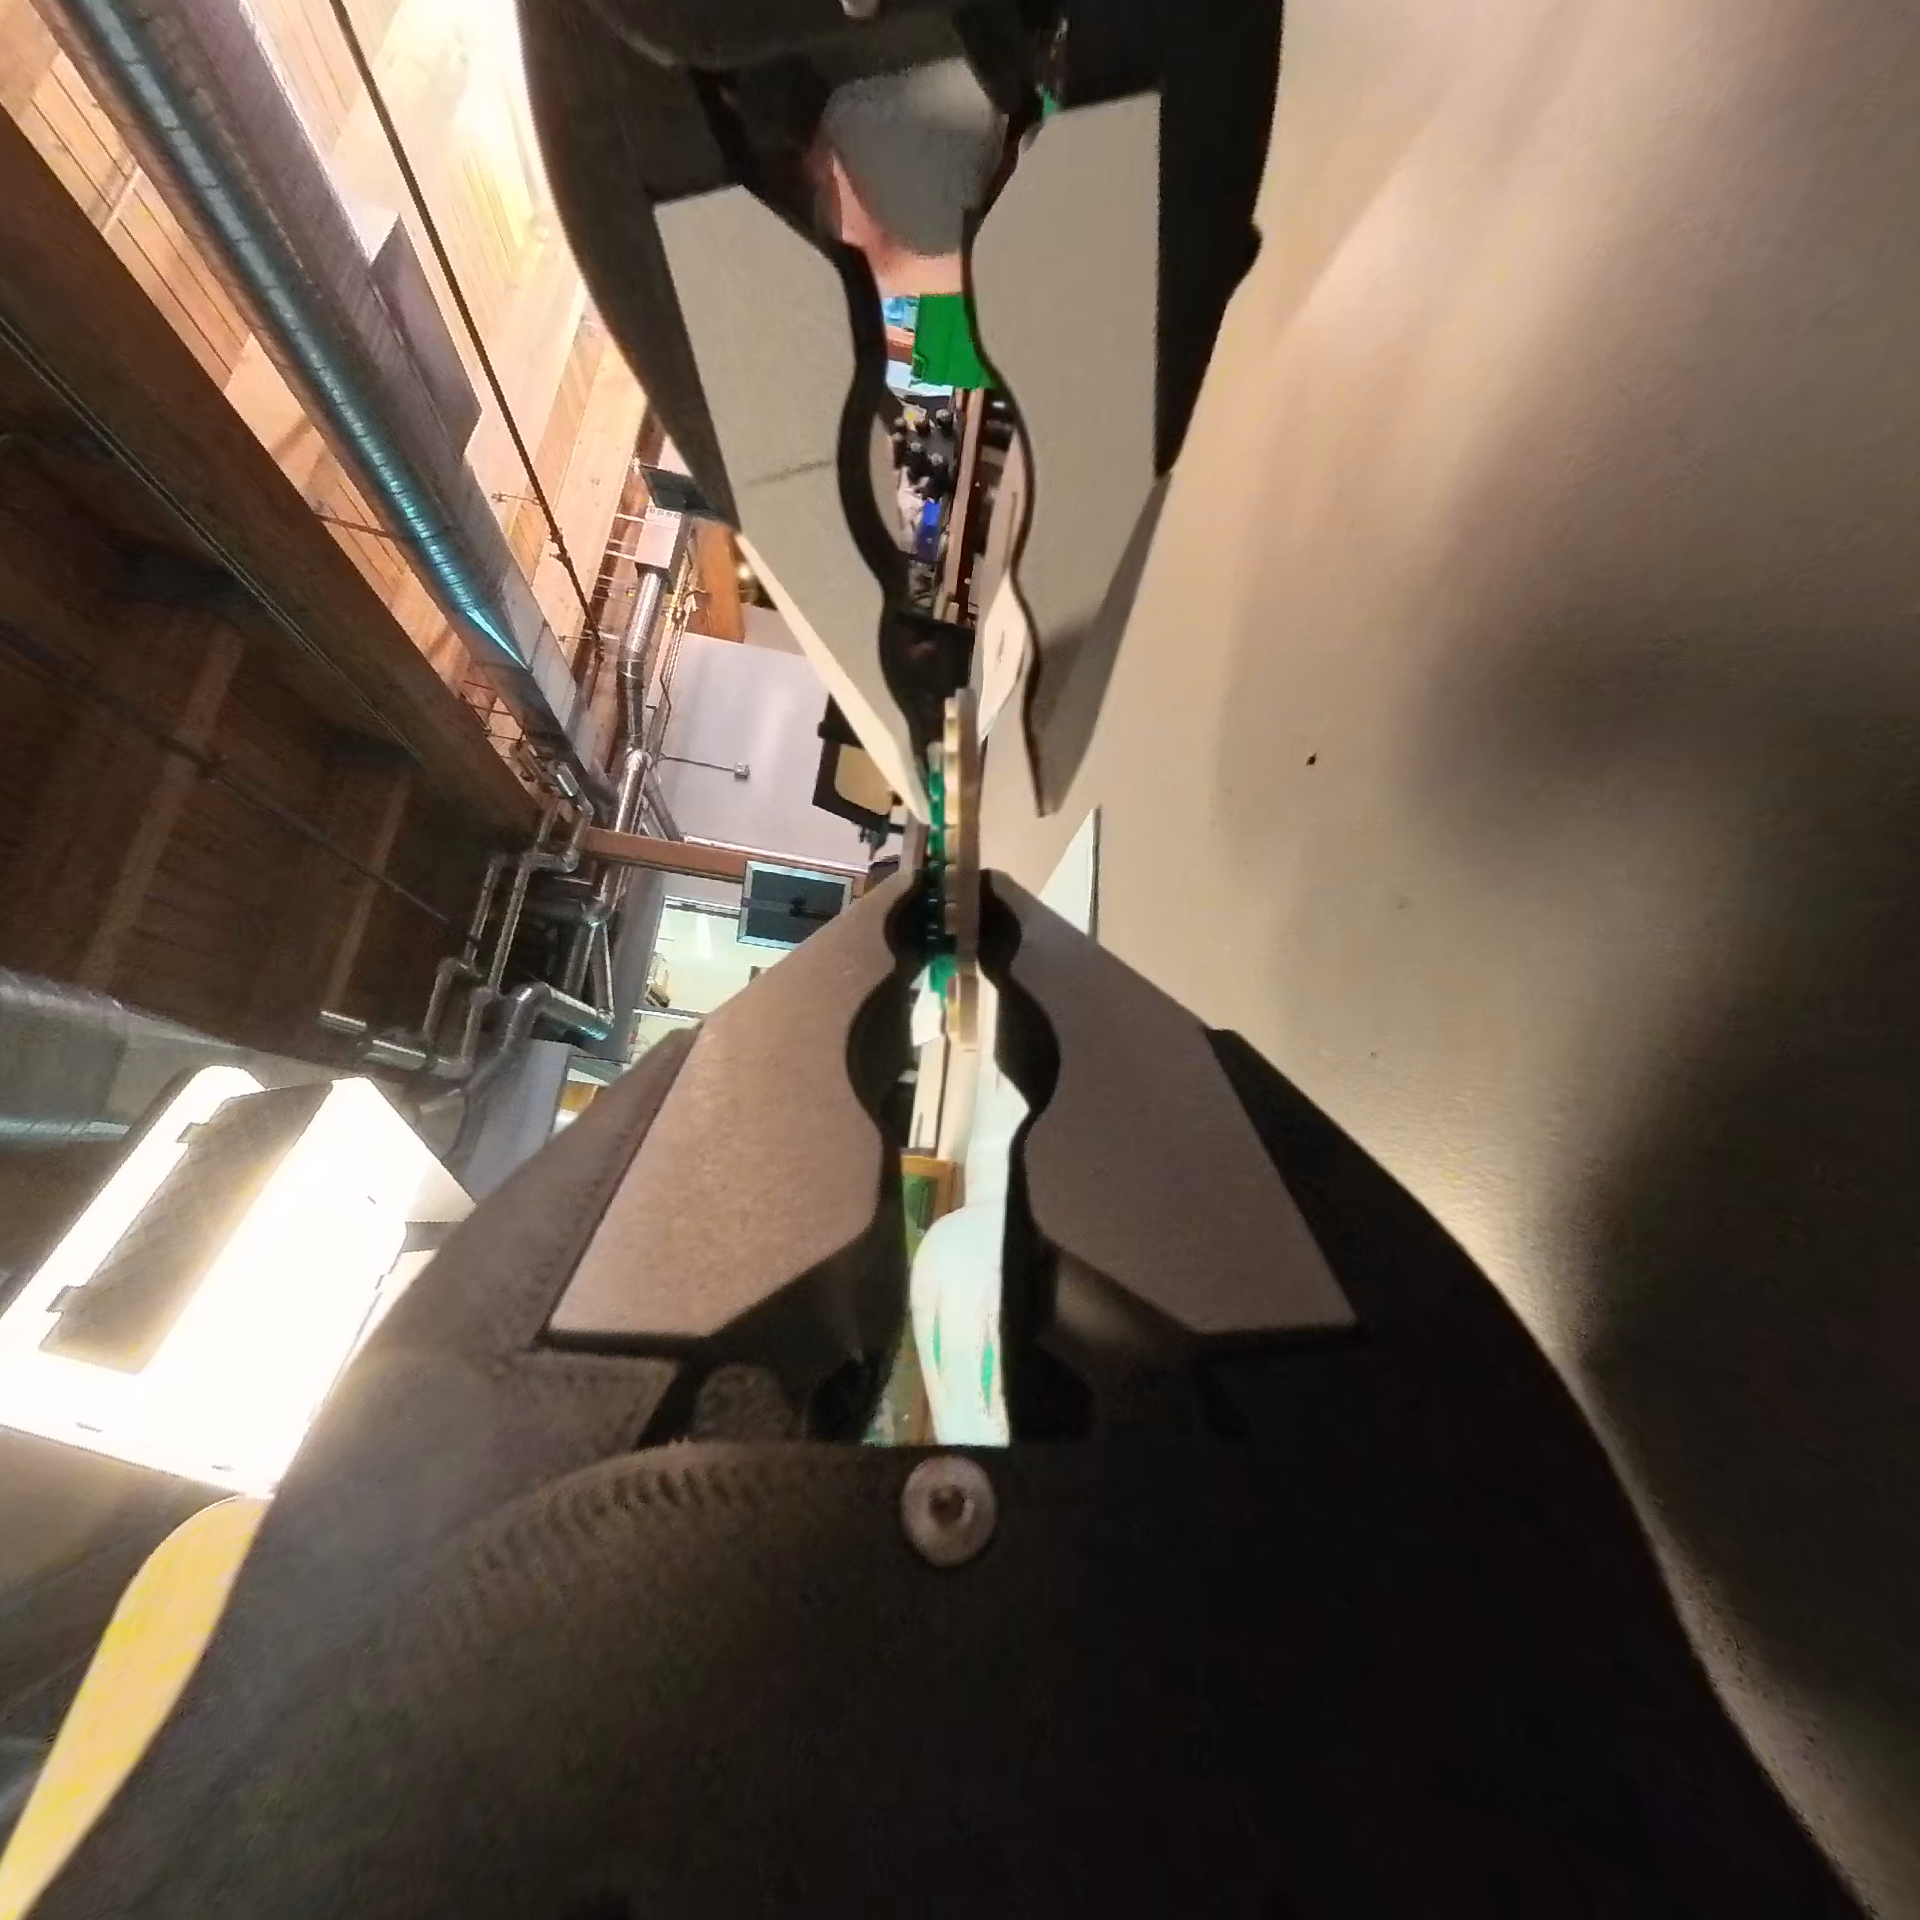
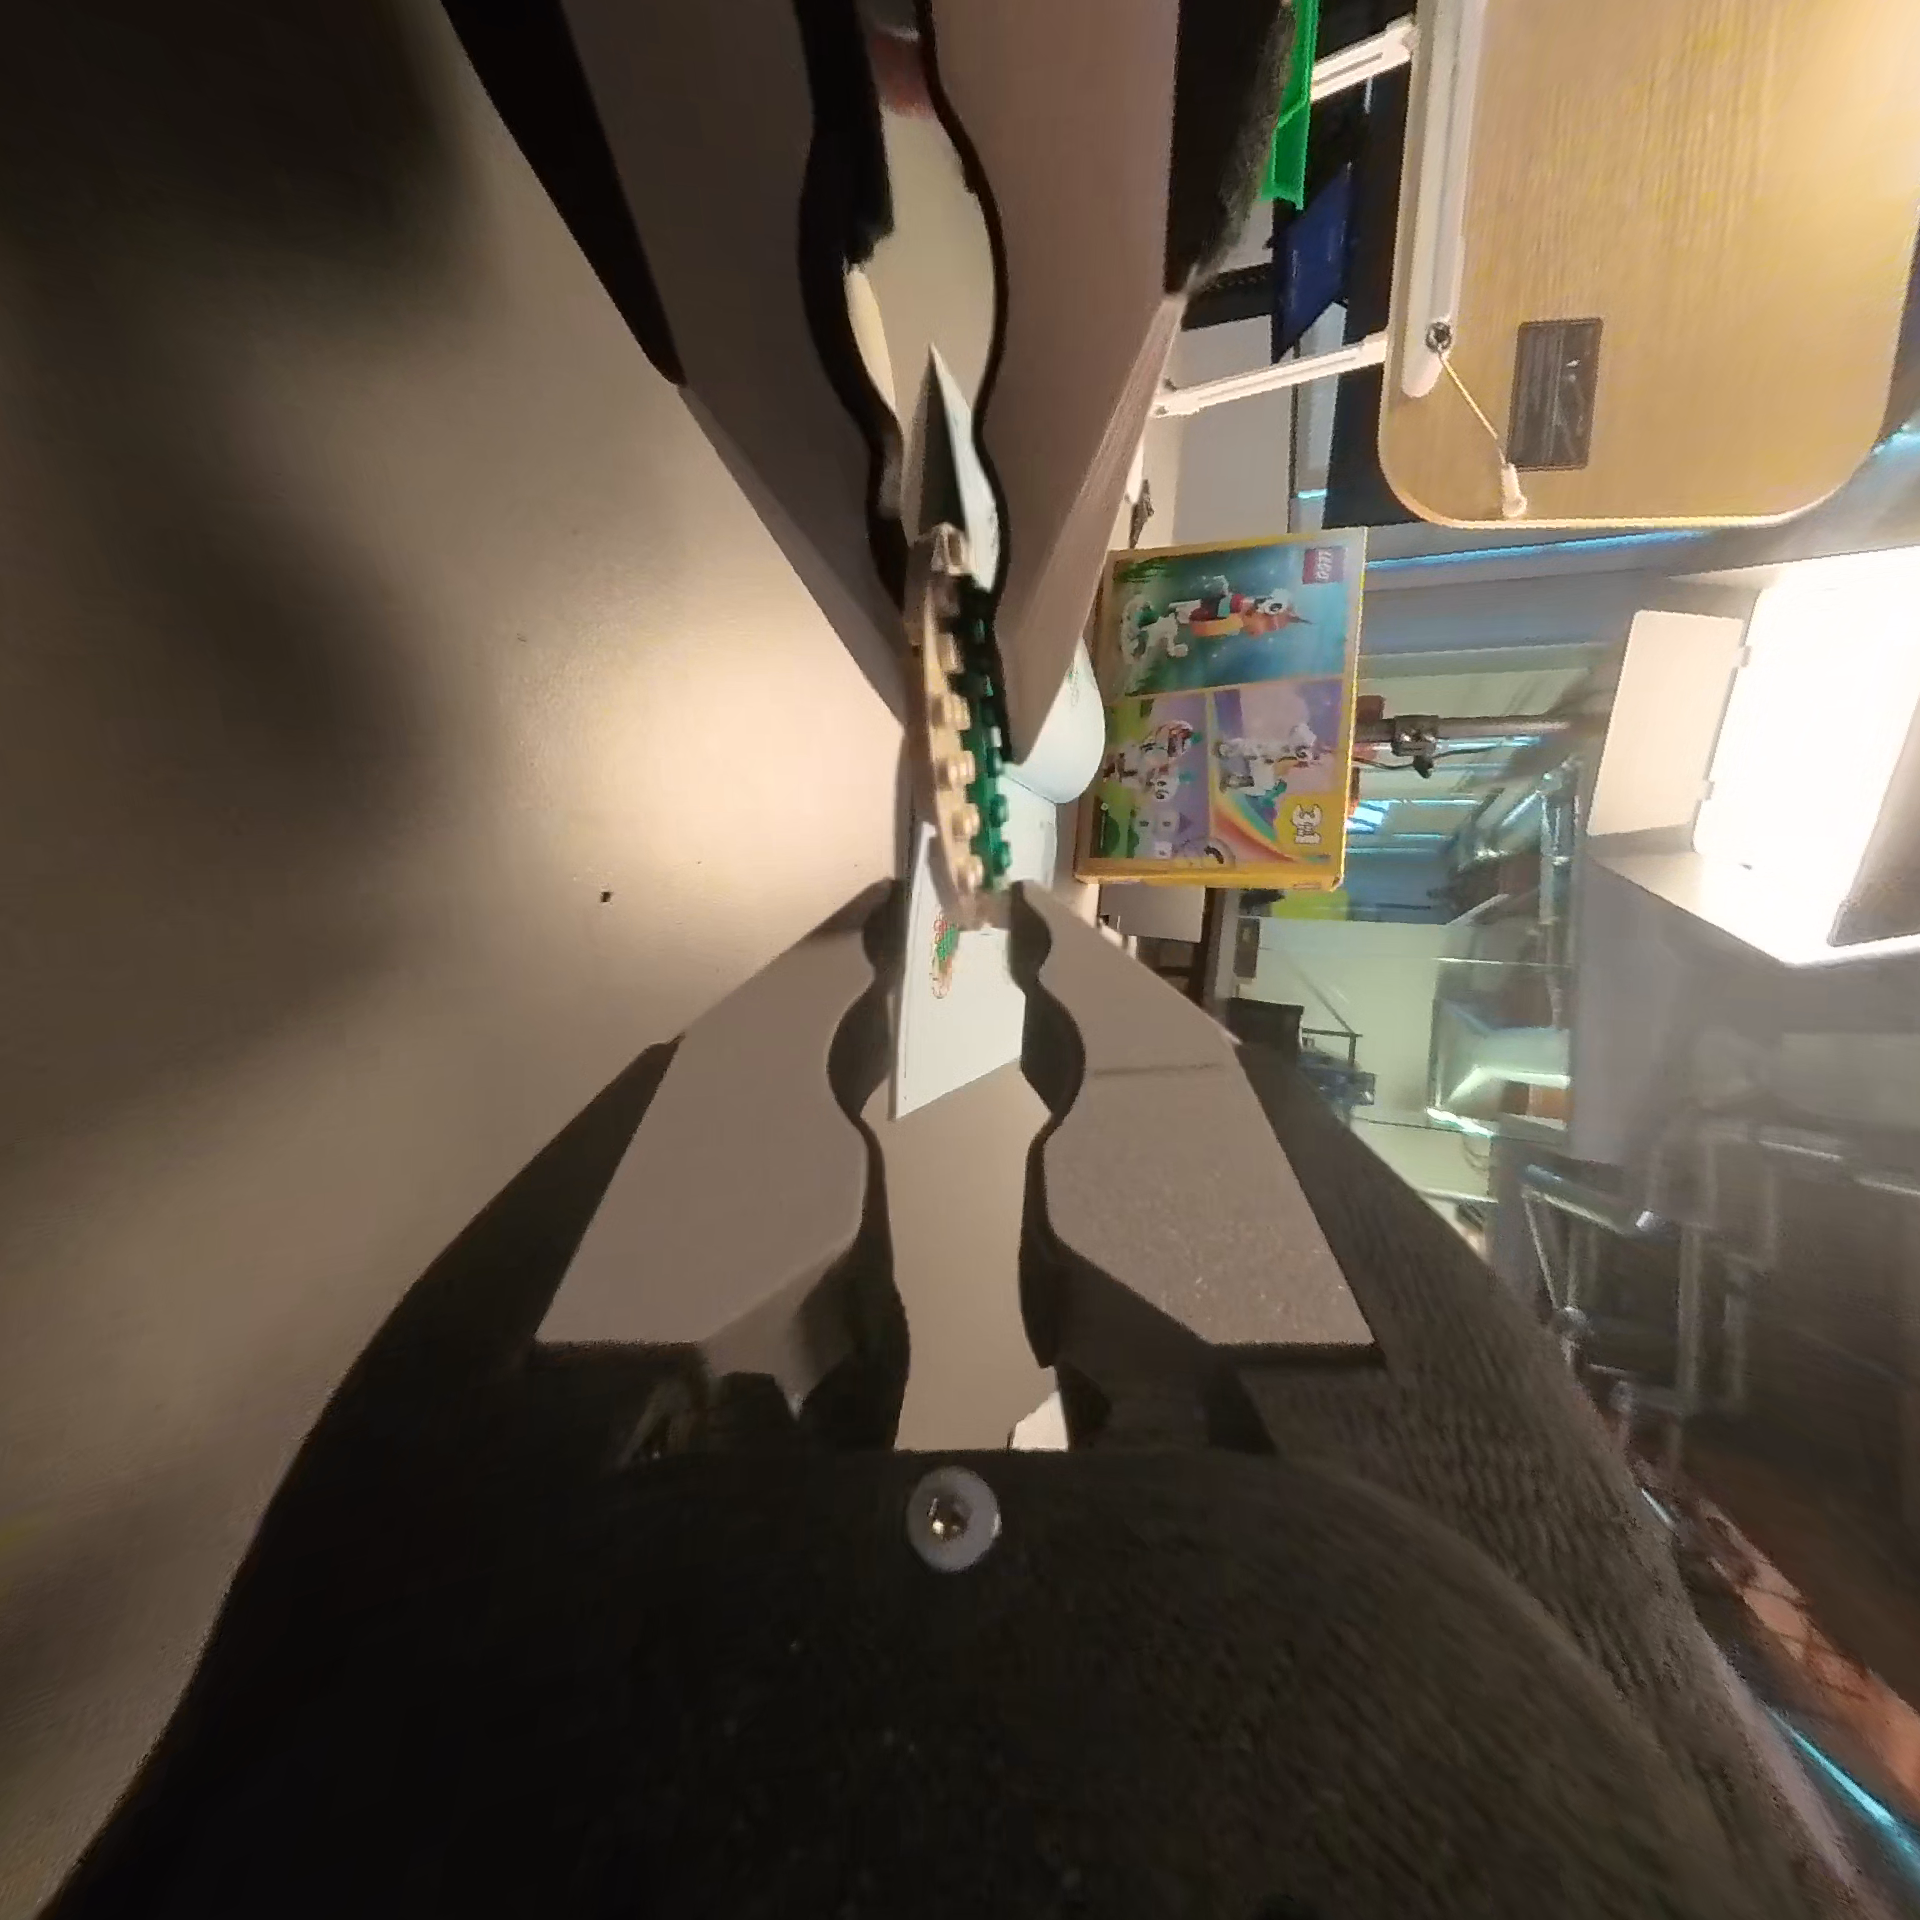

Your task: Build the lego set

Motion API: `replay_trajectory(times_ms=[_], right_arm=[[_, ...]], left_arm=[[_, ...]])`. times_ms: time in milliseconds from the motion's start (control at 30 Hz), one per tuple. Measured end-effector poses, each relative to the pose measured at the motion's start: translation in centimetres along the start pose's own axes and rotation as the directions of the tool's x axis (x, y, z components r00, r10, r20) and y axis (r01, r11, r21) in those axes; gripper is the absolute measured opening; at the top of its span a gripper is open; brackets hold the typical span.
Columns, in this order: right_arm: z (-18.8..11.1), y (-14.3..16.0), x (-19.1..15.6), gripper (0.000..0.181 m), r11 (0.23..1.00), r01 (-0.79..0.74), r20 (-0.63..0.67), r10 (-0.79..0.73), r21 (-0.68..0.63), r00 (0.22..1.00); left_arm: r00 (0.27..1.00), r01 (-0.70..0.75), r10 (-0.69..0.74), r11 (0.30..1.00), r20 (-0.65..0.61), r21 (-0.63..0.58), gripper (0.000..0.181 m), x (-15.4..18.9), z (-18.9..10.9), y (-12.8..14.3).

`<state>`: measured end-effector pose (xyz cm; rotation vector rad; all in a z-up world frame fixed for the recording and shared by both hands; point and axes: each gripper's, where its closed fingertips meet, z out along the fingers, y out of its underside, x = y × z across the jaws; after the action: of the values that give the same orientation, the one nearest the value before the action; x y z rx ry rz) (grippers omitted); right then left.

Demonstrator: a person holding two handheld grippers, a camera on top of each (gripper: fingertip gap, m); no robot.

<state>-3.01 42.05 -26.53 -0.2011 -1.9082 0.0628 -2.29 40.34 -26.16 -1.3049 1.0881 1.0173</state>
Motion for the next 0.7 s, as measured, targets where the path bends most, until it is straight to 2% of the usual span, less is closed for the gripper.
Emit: replay_trajectory(times_ms=[33,167,433,533,600,633,667,700], right_arm=[[0.0,0.0,0.2,0.009,1.000,-0.003,-0.012,0.003,-0.005,1.000],[0.0,0.1,0.2,0.005,0.999,0.014,-0.006,-0.014,-0.033,1.000],[0.0,0.3,-0.2,0.005,0.977,0.168,-0.021,-0.173,-0.129,0.985],[0.3,0.3,-0.6,0.005,0.990,0.100,-0.001,-0.101,-0.097,0.995],[0.3,0.3,-0.5,0.007,0.996,-0.074,0.015,0.074,-0.041,0.997],[0.3,0.3,-0.8,0.022,0.985,-0.169,0.050,0.170,-0.020,0.984],[0.3,0.6,-1.0,0.049,0.968,-0.251,0.078,0.252,-0.019,0.965],[0.4,1.2,-0.9,0.064,0.947,-0.320,0.079,0.320,-0.022,0.944]], left_arm=[[1.000,0.005,-0.005,1.000,-0.011,0.001,0.007,0.2,0.0,0.0],[0.997,0.064,-0.064,0.998,-0.036,0.001,0.007,0.3,0.0,-0.1],[0.992,0.099,-0.100,0.995,-0.073,-0.019,0.007,0.7,0.1,0.0],[0.992,0.087,-0.089,0.996,-0.088,-0.029,0.007,1.0,0.1,0.2],[0.991,0.100,-0.102,0.994,-0.084,-0.034,0.007,0.9,0.2,0.2],[0.991,0.106,-0.108,0.994,-0.075,-0.036,0.007,0.7,0.3,0.3],[0.992,0.106,-0.108,0.994,-0.068,-0.040,0.007,0.6,0.3,0.4],[0.992,0.106,-0.109,0.993,-0.067,-0.044,0.008,0.6,0.3,0.5]])
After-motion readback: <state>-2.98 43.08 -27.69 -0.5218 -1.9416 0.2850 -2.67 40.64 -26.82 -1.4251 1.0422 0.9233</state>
